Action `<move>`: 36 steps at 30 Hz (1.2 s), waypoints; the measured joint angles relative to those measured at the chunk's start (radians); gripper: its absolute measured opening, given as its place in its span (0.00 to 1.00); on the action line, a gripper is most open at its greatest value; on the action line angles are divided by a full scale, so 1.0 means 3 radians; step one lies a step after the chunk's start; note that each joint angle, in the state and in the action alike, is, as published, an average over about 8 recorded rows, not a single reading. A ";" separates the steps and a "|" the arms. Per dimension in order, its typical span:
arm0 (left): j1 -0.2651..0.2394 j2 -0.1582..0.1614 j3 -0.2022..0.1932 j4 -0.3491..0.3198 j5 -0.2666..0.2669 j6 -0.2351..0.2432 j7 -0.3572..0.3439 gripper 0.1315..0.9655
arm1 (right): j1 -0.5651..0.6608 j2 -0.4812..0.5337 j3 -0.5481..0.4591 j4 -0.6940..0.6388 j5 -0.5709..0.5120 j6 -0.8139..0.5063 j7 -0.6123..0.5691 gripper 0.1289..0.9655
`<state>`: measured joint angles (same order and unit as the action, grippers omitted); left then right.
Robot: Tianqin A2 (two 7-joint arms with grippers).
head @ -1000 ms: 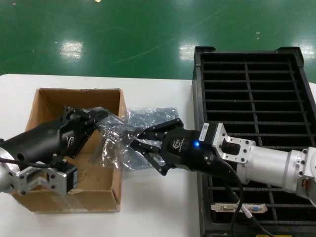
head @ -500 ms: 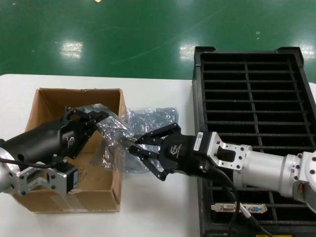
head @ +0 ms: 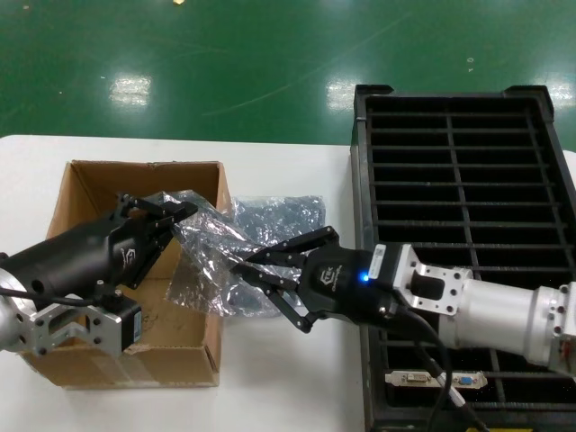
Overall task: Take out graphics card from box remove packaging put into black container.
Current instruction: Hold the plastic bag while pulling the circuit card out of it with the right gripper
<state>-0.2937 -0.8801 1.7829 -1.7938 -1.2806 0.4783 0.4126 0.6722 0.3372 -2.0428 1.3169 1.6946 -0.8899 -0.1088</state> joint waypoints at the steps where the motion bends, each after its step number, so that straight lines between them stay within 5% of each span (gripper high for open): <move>1: 0.0000 0.0000 0.0000 0.0000 0.0000 0.0000 0.0000 0.01 | -0.0002 0.0005 0.0011 0.0000 0.0018 -0.0006 0.0008 0.04; 18: 0.0000 0.0000 0.0000 0.0000 0.0000 0.0000 0.0000 0.01 | -0.0034 0.0073 0.0072 0.0014 0.0148 -0.0087 0.0058 0.04; 36: 0.0000 0.0000 0.0000 0.0000 0.0000 0.0000 0.0000 0.01 | -0.0075 -0.0132 0.0061 -0.0121 -0.0144 0.0496 0.0142 0.09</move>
<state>-0.2937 -0.8800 1.7829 -1.7937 -1.2806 0.4784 0.4126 0.6496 0.2976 -2.0246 1.2806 1.6513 -0.7412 -0.0661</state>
